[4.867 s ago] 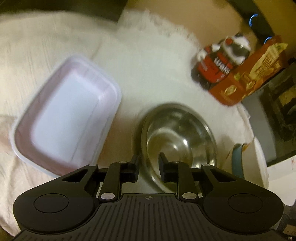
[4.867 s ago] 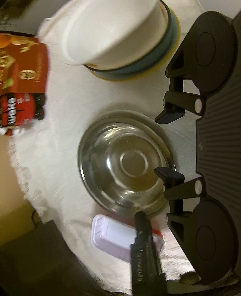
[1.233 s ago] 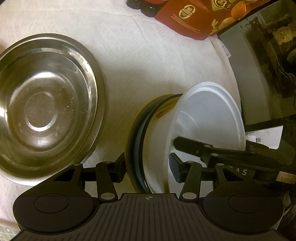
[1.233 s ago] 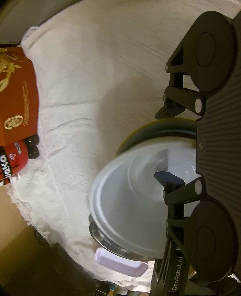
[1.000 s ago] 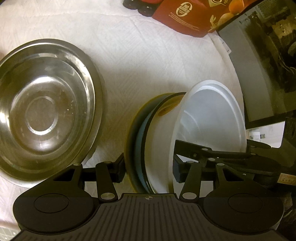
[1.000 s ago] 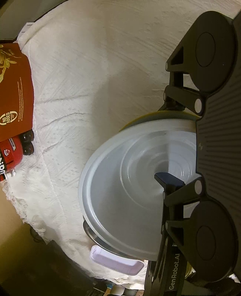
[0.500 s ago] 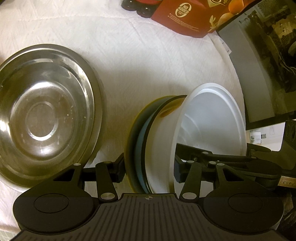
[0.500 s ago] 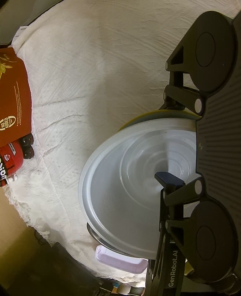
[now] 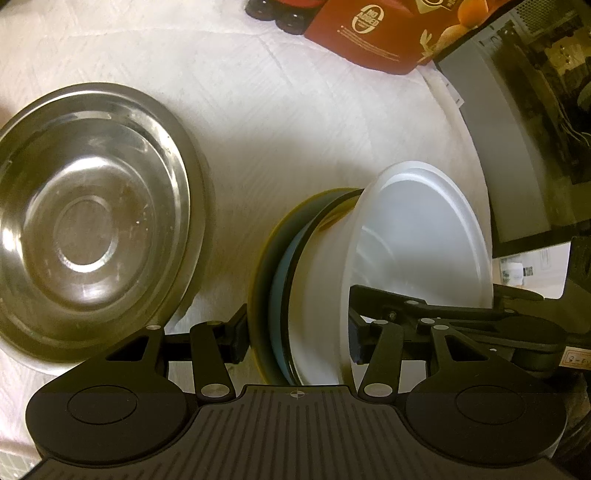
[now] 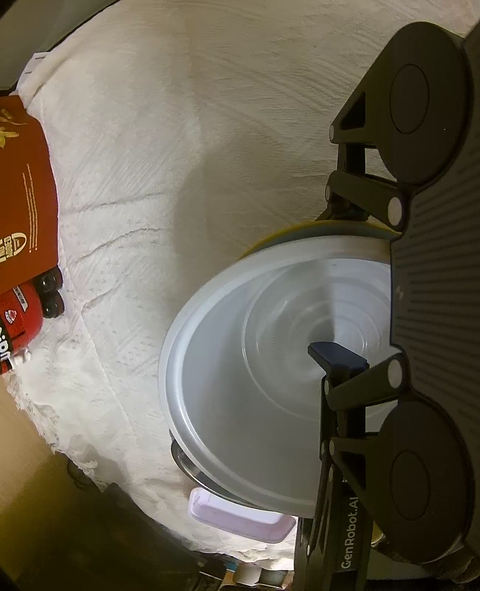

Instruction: Organize plates and bowls

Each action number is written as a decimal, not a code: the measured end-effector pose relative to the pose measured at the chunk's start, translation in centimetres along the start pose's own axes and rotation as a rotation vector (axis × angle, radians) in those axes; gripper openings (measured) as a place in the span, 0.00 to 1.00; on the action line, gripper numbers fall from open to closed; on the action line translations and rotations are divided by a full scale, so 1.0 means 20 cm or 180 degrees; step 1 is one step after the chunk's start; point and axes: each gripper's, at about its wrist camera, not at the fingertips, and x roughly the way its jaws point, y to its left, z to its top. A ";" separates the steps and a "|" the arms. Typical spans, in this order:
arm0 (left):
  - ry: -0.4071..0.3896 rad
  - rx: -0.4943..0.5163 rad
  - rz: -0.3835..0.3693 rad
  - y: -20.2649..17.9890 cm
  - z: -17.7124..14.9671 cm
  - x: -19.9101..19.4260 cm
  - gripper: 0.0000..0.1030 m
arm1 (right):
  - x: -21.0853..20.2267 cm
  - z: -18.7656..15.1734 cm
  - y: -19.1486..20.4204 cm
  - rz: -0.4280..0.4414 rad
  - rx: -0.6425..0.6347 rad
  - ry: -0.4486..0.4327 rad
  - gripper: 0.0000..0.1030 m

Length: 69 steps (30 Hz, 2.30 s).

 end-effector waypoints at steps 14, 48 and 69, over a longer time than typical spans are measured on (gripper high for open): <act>0.0005 -0.0135 -0.0003 0.02 0.02 0.01 0.52 | 0.01 0.02 0.00 0.0044 0.0049 0.0012 0.62; -0.0025 -0.0112 0.0092 0.00 0.02 0.00 0.53 | 0.05 0.02 -0.05 0.0266 0.0195 0.0189 0.60; -0.0720 -0.0025 -0.0069 0.10 0.16 -0.58 0.53 | -0.30 0.26 0.34 0.0229 -0.0279 -0.0377 0.60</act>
